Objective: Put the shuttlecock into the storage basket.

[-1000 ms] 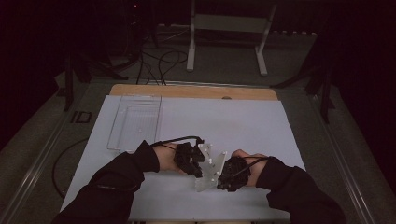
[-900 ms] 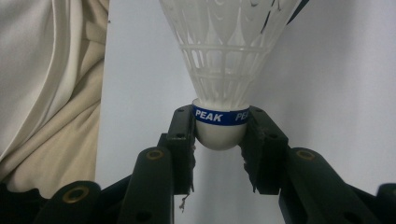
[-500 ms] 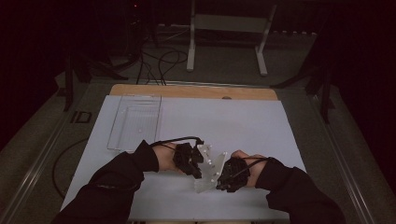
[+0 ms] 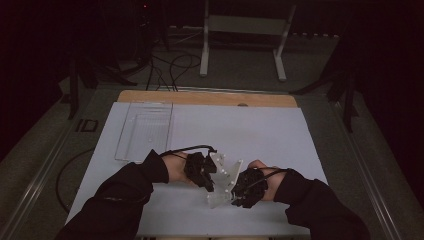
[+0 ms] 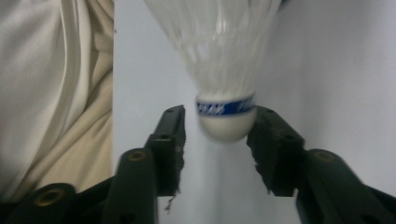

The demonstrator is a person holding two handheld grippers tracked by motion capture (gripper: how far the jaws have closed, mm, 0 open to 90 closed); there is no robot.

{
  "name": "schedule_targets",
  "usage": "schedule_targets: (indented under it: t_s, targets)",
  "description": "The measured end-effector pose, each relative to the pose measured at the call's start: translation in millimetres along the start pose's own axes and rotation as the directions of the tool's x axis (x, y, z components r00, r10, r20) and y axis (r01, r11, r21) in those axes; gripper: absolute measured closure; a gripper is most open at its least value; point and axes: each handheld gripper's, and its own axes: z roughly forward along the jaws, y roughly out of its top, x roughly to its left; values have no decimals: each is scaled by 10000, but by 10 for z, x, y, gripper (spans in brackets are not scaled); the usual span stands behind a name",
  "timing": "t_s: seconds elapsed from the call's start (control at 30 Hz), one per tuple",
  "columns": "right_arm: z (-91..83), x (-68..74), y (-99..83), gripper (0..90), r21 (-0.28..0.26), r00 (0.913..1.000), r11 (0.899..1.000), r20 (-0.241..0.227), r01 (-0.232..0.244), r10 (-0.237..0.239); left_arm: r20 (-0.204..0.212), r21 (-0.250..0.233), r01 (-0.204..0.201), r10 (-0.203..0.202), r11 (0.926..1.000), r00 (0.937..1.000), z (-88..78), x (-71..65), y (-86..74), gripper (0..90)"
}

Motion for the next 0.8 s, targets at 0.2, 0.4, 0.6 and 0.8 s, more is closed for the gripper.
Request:
schedule_targets:
  t_s: [0.2, 0.4, 0.6, 0.8]
  targets:
    - [29, -10, -64, 197, -186, 9973, 9972, 14, -730, 731, -66, 163, 200, -199, 9997, 9998, -35, 2, -49, 900]
    - [-29, -47, -139, 133, -914, 9917, 9884, 317, -1212, 1245, -153, -27, 342, -343, 9994, 9993, -95, 0, -95, 900]
    - [-33, -79, -270, 95, -1793, 9852, 9730, 638, -1453, 1589, -168, -121, 480, -482, 9988, 9987, -156, -1, -135, 900]
    - [-24, -73, -395, 89, -2241, 9775, 9595, 844, -1704, 1934, -252, -243, 518, -524, 9984, 9983, -222, -1, -171, 900]
